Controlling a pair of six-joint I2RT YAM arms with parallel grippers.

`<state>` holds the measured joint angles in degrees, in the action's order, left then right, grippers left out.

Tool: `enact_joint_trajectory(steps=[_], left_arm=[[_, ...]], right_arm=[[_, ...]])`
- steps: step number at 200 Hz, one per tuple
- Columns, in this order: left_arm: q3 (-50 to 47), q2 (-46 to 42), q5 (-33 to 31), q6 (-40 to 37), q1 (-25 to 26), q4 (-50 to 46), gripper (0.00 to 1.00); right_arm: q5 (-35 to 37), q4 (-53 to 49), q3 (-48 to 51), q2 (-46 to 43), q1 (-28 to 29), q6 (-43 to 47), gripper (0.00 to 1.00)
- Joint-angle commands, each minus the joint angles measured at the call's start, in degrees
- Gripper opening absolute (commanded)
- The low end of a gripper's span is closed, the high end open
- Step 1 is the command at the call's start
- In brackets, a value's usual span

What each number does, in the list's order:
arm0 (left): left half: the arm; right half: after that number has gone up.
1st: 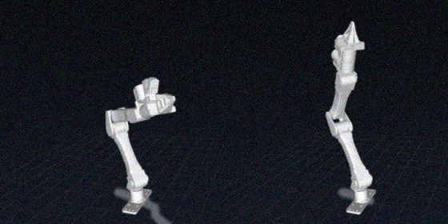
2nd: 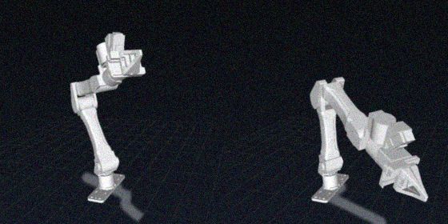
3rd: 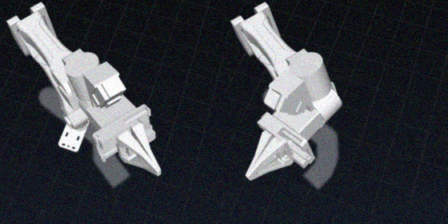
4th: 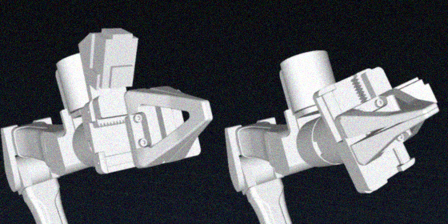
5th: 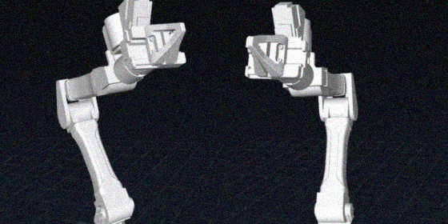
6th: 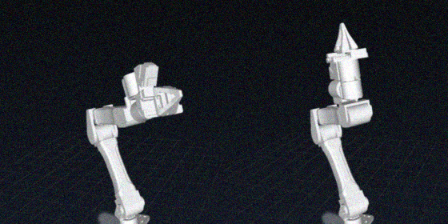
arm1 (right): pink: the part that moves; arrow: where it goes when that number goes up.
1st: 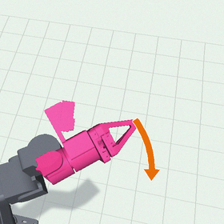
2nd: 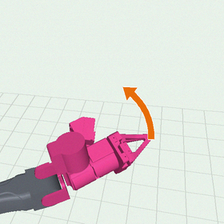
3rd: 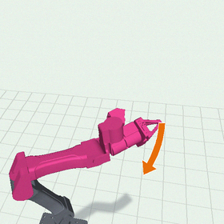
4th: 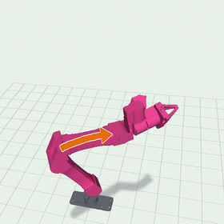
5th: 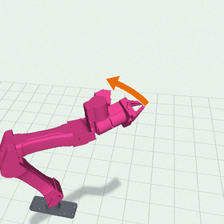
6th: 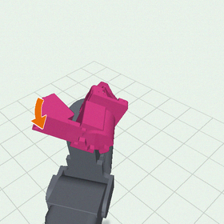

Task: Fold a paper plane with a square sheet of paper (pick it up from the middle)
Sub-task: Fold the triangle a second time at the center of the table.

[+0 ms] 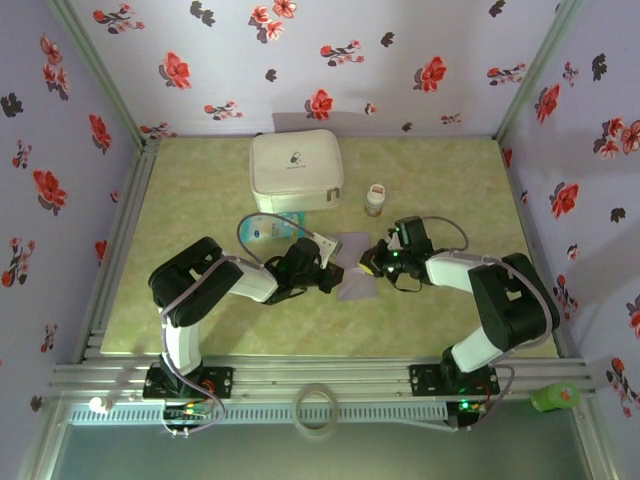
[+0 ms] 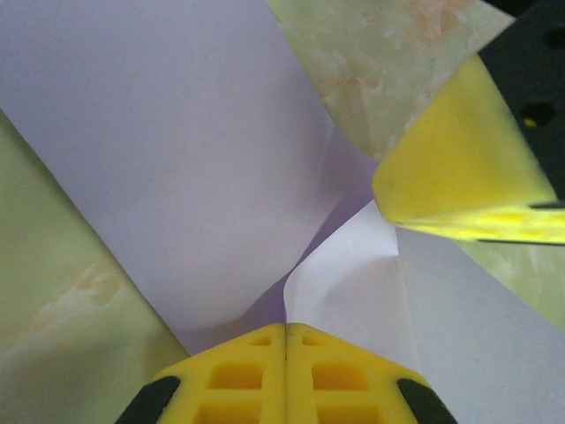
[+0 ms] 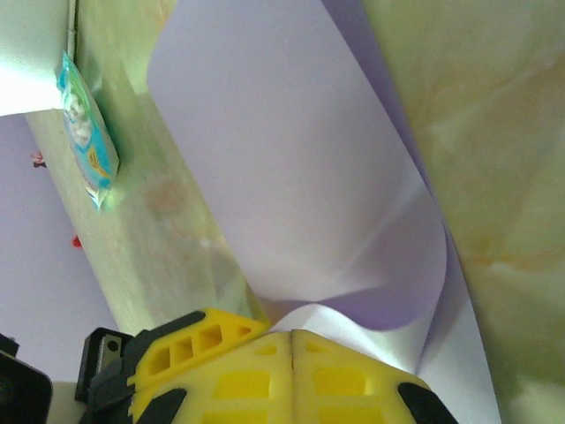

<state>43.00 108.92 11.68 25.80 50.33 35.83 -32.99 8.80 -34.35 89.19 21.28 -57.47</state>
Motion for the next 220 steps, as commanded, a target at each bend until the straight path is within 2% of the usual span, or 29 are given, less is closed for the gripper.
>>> enact_joint_trajectory(steps=[1,48,115,151,190,220], left_arm=[[-0.02,1.77,-0.36,0.46,-0.93,-0.50,0.02],[-0.17,1.72,-0.39,0.39,-0.93,-0.41,0.02],[-0.28,1.64,-0.16,0.38,-1.02,-0.42,0.02],[-0.22,1.58,-0.08,0.39,-1.02,-0.41,0.02],[-0.42,1.39,0.01,0.27,-1.00,-0.55,0.02],[-0.61,1.23,0.00,0.30,-0.96,-0.50,0.02]], right_arm=[[0.92,-0.60,-0.31,2.19,-0.40,0.56,0.00],[4.68,-0.97,2.83,4.96,-1.71,-0.45,0.00],[1.58,-2.85,-0.63,-0.59,-3.03,0.97,0.00],[1.07,-2.18,-0.79,3.09,-3.86,1.36,0.00],[6.49,-1.87,2.94,6.04,-4.68,0.34,0.00],[4.73,0.68,3.92,4.31,-5.24,-0.54,0.00]])
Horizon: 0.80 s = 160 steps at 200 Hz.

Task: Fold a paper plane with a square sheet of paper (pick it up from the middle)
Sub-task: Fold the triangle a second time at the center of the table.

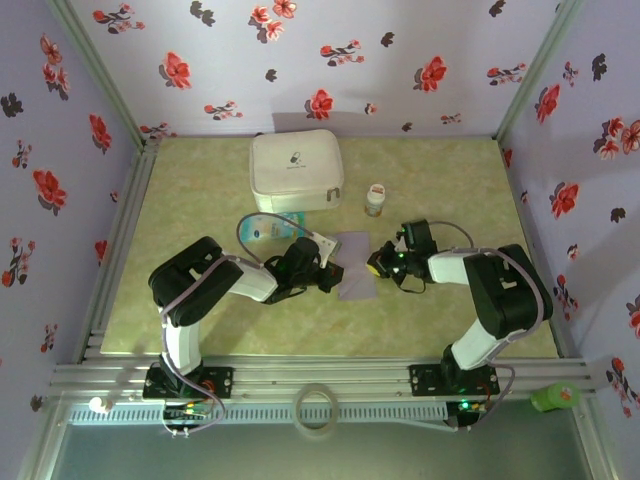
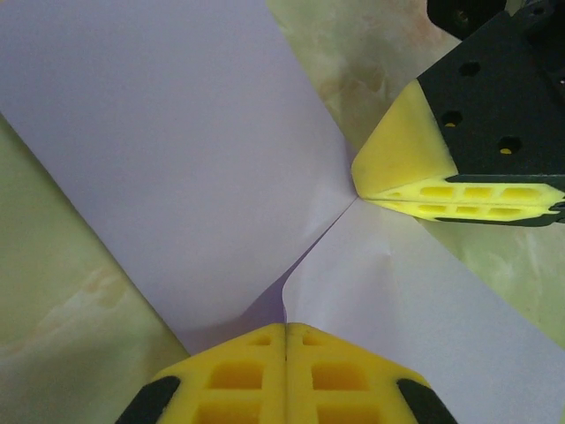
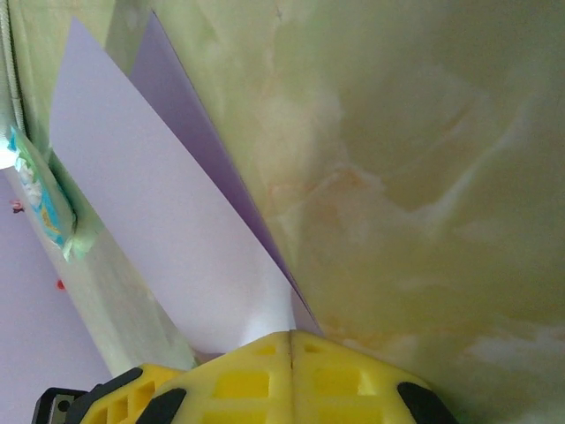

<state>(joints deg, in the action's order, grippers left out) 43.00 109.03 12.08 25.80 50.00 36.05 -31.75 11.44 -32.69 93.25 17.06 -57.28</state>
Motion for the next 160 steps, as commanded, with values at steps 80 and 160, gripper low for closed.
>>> enact_joint_trajectory(steps=[80,160], left_arm=[[-0.48,1.03,-0.36,0.30,-0.65,-1.02,0.02],[-0.29,1.21,-0.33,0.26,-0.65,-1.33,0.02]], right_arm=[[-4.15,-5.56,-1.79,-7.06,2.43,1.38,0.00],[-5.49,-1.17,-2.43,-1.57,5.57,-0.47,0.00]])
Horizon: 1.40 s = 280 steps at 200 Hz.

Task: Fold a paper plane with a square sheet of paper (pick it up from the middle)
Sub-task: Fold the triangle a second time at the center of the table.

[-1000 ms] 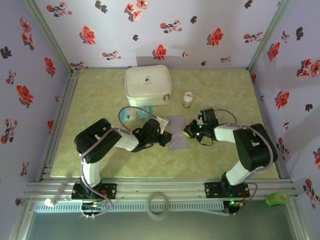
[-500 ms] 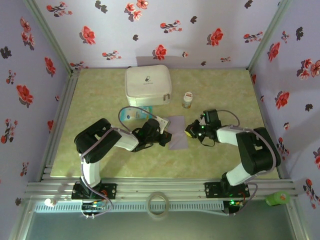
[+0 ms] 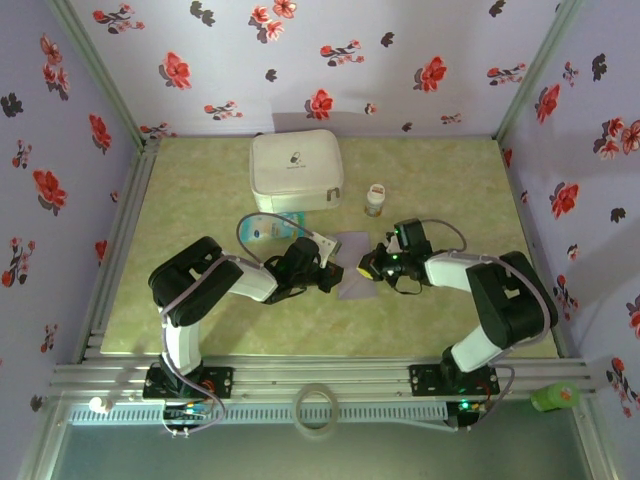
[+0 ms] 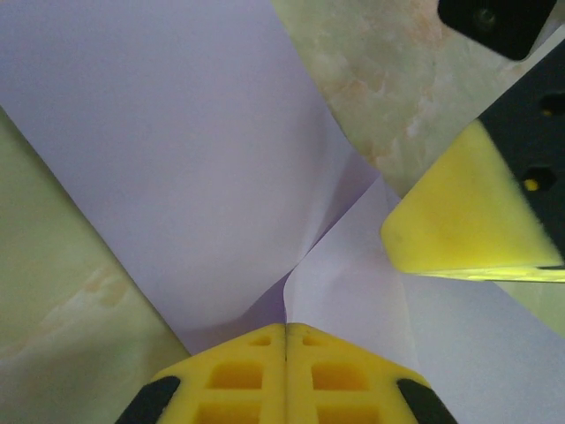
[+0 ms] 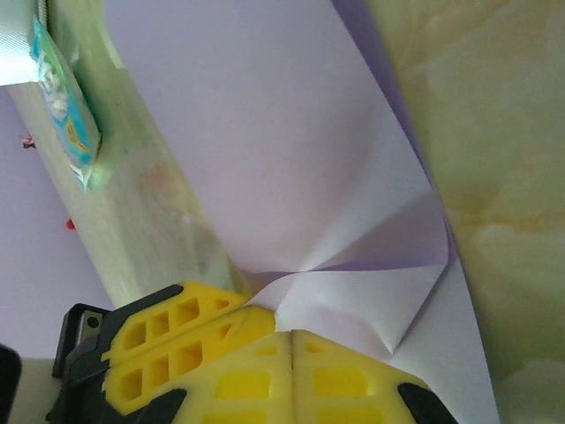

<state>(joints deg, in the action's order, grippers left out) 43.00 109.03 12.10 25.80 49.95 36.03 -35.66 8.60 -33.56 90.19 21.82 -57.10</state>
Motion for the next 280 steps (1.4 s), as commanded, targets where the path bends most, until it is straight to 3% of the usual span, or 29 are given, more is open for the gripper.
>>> enact_joint_trajectory(steps=[1,88,120,135,159,179,224,280], left_arm=[[-0.29,1.20,-0.38,0.28,-0.58,-1.31,0.02],[-0.11,0.14,-0.24,0.12,-0.65,-1.82,0.04],[0.62,-3.19,-1.16,-0.23,-0.73,-5.40,0.19],[1.37,-5.27,-2.32,-0.05,-0.82,-8.46,0.32],[1.94,-8.91,-2.68,1.18,-0.82,-11.42,0.36],[2.88,-10.89,-0.25,3.23,-0.82,-14.05,0.29],[7.63,-10.45,15.17,11.85,0.58,-18.41,0.04],[13.81,-6.55,17.57,13.66,2.65,-28.56,0.00]], right_arm=[[-1.55,1.72,-1.57,1.48,0.83,-0.64,0.00],[5.59,-5.01,-0.82,6.11,0.76,3.84,0.00],[6.00,-4.66,-0.63,6.05,0.68,2.98,0.00],[6.29,-5.21,-0.79,5.66,0.68,3.13,0.00],[6.72,-5.77,-0.98,5.39,0.68,2.94,0.00],[6.72,-5.88,-1.14,5.26,0.68,2.74,0.00],[6.89,-6.69,-1.09,4.24,0.59,3.05,0.00],[7.04,-6.85,-1.04,4.21,0.41,3.18,0.00]])
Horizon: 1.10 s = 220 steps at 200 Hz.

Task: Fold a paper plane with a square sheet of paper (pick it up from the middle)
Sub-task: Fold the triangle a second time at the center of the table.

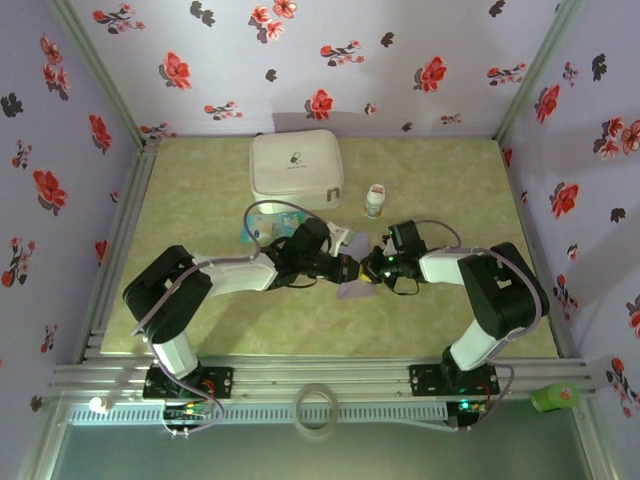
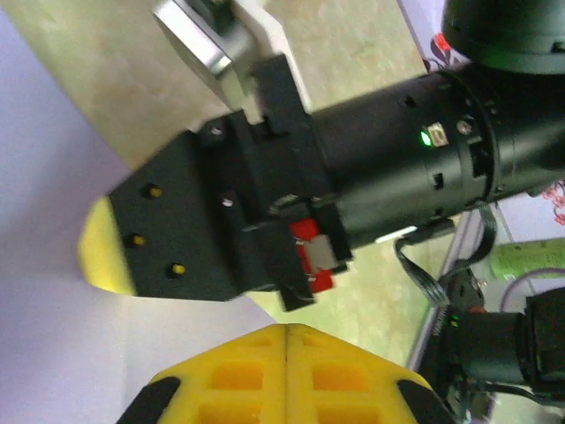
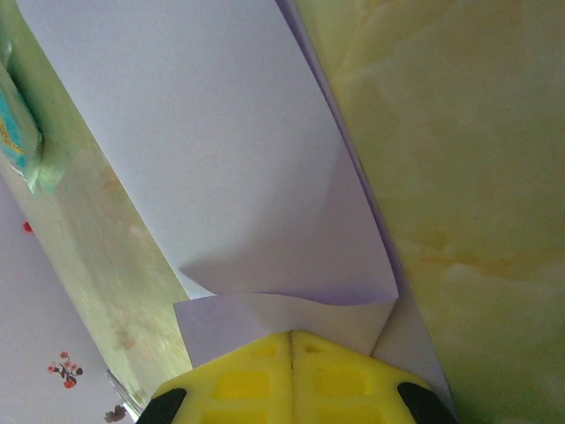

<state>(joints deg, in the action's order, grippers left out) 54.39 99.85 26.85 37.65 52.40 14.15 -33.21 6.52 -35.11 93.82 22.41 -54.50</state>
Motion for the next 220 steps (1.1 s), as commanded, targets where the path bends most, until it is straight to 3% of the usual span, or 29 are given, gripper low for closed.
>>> enact_joint_trajectory(steps=[1,50,220], left_arm=[[2.58,2.71,2.79,1.86,0.18,-6.82,0.00],[5.28,5.28,2.90,0.65,0.25,-12.44,0.00],[8.01,10.08,-1.20,-0.48,-0.45,-16.00,0.00]], right_arm=[[4.62,-4.77,0.54,0.58,-0.18,0.60,0.00],[4.60,-4.94,0.57,0.45,-0.35,0.74,0.00],[4.73,-5.55,0.49,0.23,-0.51,1.23,0.00]])
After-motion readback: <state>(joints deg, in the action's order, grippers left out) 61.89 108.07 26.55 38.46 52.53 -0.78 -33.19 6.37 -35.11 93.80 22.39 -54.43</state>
